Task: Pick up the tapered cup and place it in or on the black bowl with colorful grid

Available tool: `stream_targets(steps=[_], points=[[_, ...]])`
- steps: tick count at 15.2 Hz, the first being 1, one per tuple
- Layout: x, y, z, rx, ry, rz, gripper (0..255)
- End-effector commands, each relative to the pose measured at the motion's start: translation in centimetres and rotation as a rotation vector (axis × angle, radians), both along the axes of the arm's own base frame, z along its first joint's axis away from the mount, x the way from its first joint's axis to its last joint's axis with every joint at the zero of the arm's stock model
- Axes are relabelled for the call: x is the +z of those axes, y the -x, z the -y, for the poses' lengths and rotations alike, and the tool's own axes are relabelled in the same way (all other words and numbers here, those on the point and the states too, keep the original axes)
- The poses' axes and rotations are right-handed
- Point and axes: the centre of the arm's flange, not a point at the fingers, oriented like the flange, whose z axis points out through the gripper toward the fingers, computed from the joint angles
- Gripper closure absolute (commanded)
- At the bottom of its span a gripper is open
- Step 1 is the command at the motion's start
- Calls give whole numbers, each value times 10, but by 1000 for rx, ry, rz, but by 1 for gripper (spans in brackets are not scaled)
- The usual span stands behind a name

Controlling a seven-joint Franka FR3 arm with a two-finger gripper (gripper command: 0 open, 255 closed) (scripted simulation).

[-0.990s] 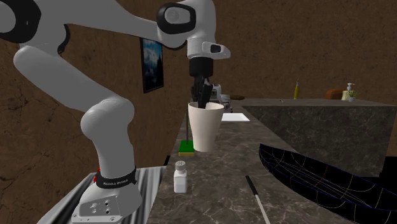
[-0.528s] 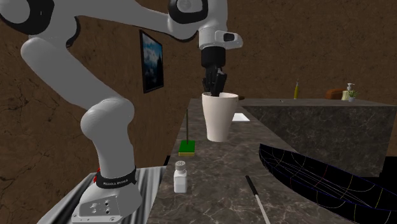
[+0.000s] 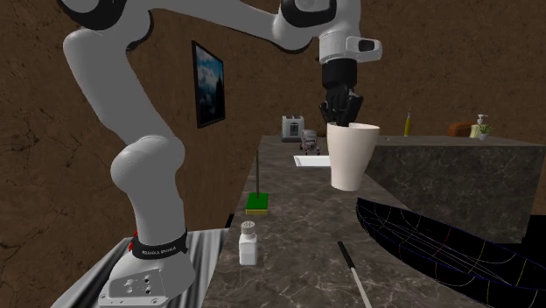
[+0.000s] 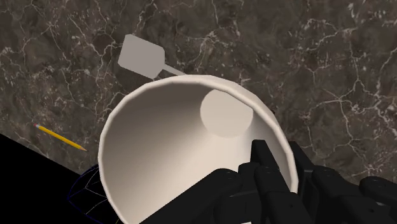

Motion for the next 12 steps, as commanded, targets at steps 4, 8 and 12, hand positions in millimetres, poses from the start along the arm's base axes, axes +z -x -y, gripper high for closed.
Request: stream_targets(steps=[4, 8, 12], points=[[11, -65, 12, 0, 0, 0, 255], [18, -117, 23, 0, 0, 0, 255], [24, -168, 33, 0, 0, 0, 255]])
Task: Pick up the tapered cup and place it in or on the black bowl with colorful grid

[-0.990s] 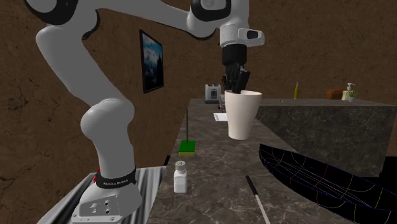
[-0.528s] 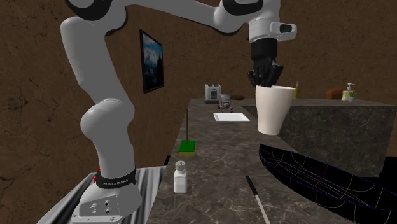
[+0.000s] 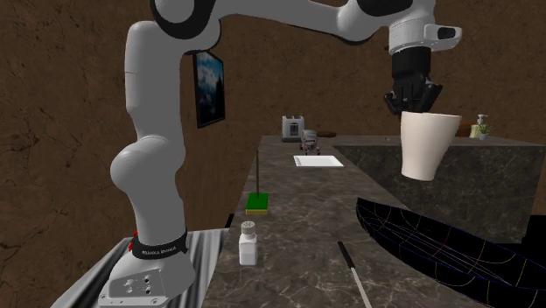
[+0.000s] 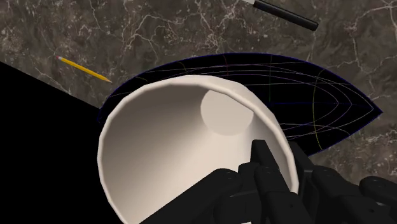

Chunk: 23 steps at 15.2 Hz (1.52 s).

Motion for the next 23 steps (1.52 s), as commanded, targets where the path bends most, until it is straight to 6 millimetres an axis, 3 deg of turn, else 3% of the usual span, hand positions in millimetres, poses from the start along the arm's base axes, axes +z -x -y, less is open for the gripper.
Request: stream_targets(steps=[1, 23], points=[[4, -31, 5, 0, 0, 1, 255], [-108, -31, 5, 0, 0, 1, 255]])
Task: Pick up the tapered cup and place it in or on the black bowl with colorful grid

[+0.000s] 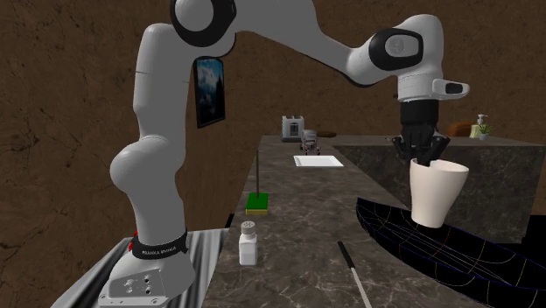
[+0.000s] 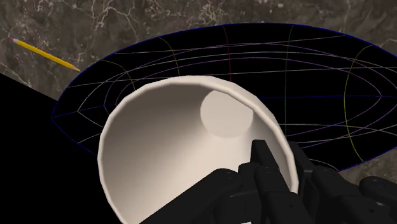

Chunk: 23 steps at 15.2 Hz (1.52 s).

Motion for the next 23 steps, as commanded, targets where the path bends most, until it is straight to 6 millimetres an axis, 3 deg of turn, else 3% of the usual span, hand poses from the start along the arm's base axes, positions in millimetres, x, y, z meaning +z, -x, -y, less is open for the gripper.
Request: stream_targets(steps=[1, 7, 8, 13, 17, 23], points=[[-1, 0, -1, 0, 0, 1, 255], [-1, 0, -1, 0, 0, 1, 255], [-1, 0, -1, 0, 0, 1, 0], [-1, 0, -1, 0, 0, 1, 0], [48, -1, -9, 0, 0, 1, 0], [48, -1, -9, 0, 0, 1, 0]])
